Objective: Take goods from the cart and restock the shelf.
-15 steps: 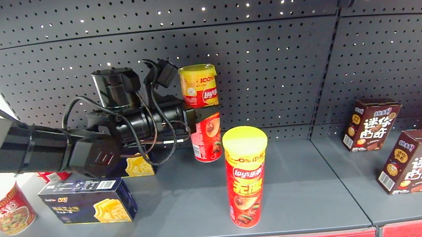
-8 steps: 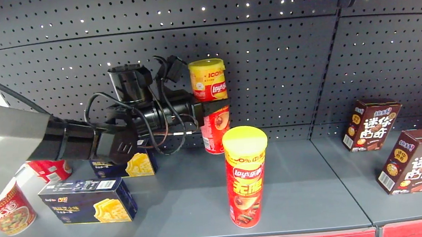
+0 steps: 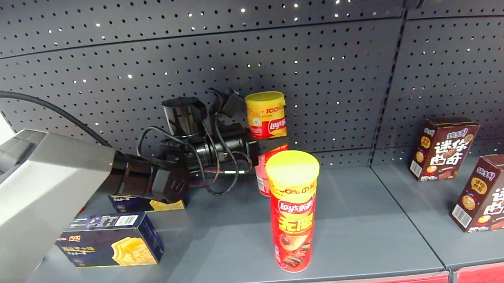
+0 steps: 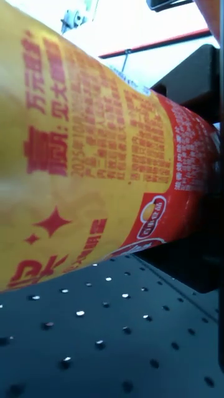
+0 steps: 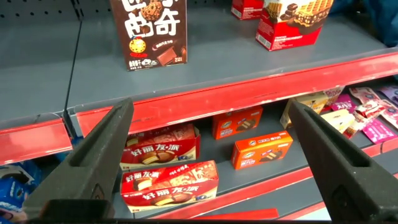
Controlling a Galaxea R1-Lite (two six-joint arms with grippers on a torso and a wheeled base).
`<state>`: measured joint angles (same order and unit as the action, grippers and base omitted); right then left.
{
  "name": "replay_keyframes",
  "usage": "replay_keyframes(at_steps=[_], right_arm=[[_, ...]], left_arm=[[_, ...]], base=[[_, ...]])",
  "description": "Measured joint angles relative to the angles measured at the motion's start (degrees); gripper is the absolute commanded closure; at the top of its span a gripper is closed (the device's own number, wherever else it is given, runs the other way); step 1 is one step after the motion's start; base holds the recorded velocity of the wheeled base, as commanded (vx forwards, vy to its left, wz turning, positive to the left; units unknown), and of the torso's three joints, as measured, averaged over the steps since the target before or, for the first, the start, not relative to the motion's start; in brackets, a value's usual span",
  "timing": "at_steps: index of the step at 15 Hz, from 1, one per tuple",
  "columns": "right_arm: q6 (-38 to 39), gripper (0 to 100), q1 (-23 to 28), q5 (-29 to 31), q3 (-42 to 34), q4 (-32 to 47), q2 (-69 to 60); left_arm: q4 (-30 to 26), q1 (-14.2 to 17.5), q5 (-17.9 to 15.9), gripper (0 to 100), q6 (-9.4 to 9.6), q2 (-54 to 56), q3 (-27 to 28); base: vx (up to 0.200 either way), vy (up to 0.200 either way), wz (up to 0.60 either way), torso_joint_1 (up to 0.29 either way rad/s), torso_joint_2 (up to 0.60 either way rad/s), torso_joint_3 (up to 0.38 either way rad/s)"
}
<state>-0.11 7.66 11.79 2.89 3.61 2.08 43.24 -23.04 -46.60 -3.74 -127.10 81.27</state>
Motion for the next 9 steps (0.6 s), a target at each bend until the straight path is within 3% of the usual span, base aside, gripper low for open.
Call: replay_keyframes(at_steps=[4, 9], right_arm=[[0.0, 0, 0.0, 0.0, 0.0, 0.0, 0.0], [0.0, 0, 0.0, 0.0, 0.0, 0.0, 0.0]], left_arm=[[0.0, 0.0, -0.7, 100, 1.65, -2.4, 0.6], [-0.2, -0.2, -0.7, 100, 2.05, -3.7, 0.9]], base=[[0.000, 0.000, 0.00, 0.000, 0.00, 0.000], [0.000, 0.000, 0.00, 0.000, 0.00, 0.000]])
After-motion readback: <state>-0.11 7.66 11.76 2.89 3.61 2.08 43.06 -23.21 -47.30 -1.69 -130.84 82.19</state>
